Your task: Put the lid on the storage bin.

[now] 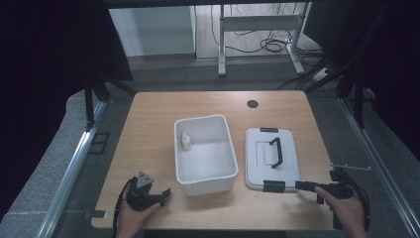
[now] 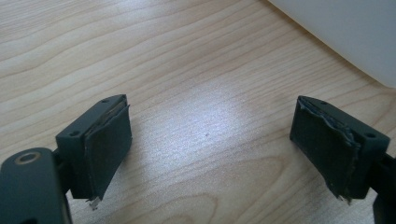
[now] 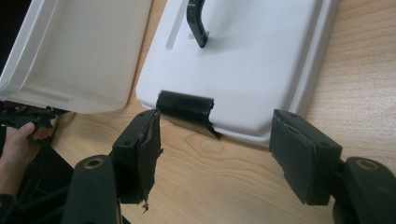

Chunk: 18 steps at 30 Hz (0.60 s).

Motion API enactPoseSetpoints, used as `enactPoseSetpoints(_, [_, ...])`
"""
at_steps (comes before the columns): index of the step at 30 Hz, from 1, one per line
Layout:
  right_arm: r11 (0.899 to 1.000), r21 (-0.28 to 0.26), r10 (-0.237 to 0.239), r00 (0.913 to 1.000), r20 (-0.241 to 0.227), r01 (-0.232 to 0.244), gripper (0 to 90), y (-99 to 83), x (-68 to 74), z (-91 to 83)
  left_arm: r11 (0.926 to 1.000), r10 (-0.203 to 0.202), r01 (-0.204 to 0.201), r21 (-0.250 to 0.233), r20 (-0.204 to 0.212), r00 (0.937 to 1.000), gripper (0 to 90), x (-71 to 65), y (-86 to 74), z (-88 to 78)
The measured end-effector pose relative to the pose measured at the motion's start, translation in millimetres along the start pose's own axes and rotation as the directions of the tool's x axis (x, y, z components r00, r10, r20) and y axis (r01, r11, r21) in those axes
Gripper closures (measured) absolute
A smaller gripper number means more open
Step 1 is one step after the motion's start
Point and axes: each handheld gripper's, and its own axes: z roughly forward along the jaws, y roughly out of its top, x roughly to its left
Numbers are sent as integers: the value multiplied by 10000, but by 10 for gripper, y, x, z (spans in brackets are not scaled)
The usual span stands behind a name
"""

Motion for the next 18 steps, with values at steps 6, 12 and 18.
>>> enactPoseSetpoints(6, [9994,207,-270,9996,-103,272,341,71,59,-3,9999,-106,106,-6,-104,9999,127,-13,-5,-4])
enactPoseSetpoints(12, [9978,561,-350,9993,-146,358,341,146,114,36,9999,-104,104,0,-104,9999,127,-16,-16,-14])
enactPoseSetpoints(18, [9984,522,-201,9997,101,196,342,247,159,39,10000,46,-46,-3,56,10000,128,12,-22,-21])
